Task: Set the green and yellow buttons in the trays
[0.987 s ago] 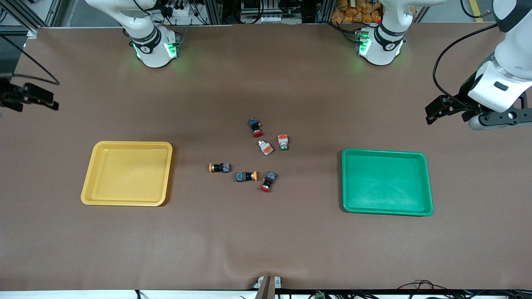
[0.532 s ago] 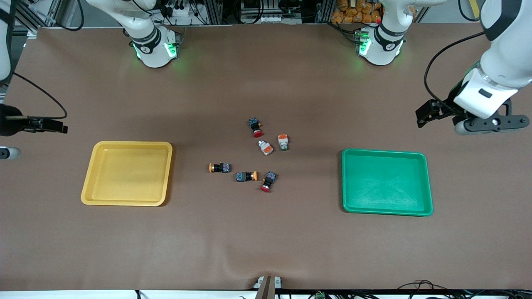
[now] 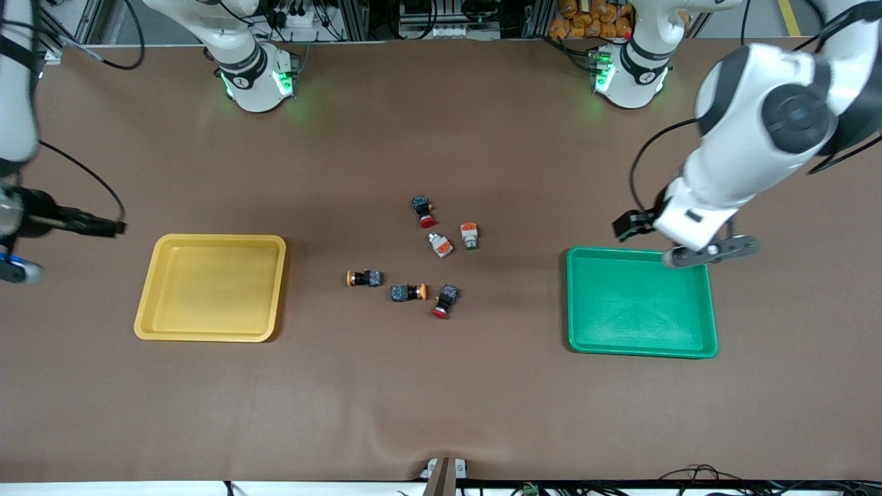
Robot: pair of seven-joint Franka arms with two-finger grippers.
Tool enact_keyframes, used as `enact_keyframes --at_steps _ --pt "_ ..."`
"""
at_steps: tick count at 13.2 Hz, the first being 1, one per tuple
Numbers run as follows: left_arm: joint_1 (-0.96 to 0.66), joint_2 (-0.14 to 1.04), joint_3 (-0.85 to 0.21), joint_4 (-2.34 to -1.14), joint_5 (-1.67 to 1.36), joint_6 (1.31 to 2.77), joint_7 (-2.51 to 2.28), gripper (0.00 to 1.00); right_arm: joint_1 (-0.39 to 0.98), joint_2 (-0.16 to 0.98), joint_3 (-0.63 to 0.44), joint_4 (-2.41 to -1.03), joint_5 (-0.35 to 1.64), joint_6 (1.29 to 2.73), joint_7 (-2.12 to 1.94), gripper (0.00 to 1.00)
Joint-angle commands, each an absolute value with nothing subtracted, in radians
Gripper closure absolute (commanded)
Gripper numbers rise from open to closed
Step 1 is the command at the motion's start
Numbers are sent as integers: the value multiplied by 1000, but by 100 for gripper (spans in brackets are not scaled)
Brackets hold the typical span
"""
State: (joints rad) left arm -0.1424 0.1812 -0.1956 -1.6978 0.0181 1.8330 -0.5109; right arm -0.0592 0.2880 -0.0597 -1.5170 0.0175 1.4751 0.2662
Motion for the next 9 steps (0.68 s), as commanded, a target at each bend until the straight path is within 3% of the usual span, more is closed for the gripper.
enact_keyframes --at_steps 1,6,9 --pt "-161 195 -195 -1735 15 1842 -554 0 56 368 -58 -1496 35 1528 541 0" --pt "-299 235 -202 -1859 14 2020 -699 0 181 503 -57 -1496 220 1733 1042 0" --pt "-402 270 -202 -1948 12 2201 -903 0 260 563 -57 -1499 233 1807 1312 0"
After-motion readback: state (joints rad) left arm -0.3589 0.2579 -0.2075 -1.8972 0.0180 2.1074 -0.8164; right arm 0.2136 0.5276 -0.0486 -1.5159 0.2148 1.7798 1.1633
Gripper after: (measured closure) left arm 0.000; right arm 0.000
